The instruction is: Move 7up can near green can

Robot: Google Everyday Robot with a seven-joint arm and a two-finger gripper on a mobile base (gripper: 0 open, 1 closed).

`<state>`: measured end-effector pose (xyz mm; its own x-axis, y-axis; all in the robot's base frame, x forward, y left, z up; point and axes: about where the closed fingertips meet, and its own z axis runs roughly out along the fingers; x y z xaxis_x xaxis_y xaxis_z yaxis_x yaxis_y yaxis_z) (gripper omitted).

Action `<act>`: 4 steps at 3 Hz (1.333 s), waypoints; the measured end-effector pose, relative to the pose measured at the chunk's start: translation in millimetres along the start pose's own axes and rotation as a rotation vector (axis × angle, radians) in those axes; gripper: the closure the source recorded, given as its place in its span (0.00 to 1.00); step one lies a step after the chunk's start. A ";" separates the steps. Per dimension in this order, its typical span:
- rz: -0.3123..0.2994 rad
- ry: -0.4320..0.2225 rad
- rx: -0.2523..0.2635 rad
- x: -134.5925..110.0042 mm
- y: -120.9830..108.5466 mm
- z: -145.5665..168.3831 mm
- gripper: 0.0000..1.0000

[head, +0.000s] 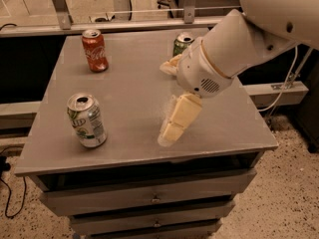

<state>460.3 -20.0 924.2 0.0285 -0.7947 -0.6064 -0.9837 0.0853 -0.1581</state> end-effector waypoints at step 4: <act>-0.034 -0.324 -0.032 -64.0 -1.5 76.1 0.00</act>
Offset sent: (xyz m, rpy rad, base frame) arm 0.0074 0.0458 -0.0082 0.2188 -0.0205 0.0703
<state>473.5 76.5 904.0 0.1110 -0.5637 -0.8185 -0.9862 0.0392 -0.1608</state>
